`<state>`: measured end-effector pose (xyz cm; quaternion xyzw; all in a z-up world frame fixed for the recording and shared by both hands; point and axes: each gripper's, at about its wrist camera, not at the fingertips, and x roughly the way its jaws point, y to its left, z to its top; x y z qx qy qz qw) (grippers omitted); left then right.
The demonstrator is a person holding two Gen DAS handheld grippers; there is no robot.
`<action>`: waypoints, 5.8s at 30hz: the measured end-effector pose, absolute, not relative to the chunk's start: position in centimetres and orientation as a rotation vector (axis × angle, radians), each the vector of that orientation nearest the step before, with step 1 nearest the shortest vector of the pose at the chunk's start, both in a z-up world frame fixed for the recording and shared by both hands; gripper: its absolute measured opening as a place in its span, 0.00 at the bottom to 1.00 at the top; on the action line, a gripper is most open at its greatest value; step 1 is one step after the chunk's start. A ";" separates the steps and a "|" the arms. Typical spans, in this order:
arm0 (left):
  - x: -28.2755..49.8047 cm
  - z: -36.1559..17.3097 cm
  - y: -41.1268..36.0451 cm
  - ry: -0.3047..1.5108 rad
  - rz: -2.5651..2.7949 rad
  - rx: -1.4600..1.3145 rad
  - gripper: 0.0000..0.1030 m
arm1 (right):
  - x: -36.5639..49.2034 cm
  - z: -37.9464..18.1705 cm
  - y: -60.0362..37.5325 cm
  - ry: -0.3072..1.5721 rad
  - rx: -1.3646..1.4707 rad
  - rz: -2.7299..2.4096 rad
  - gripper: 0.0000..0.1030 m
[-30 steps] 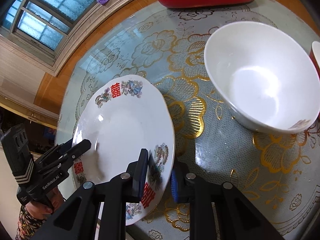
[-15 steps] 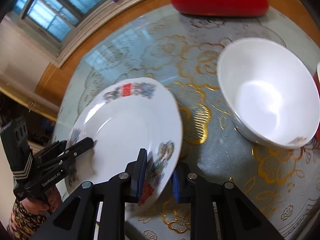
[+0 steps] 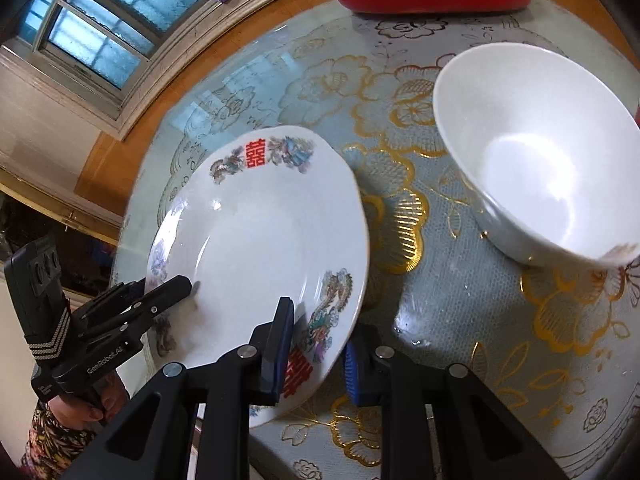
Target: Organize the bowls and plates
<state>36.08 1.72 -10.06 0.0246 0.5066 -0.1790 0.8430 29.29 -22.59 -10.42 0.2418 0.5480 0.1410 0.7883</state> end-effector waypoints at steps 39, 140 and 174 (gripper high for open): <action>36.9 -9.5 2.4 1.048 -0.360 0.004 0.33 | 30.2 -8.7 -21.6 1.131 0.450 0.317 0.20; 15.4 -5.9 4.9 0.962 -0.355 -0.003 0.27 | 15.2 -7.6 -17.5 1.262 0.510 0.494 0.21; 12.4 -5.8 8.1 0.915 -0.313 -0.077 0.60 | 15.1 -6.0 -16.5 1.287 0.357 0.374 0.22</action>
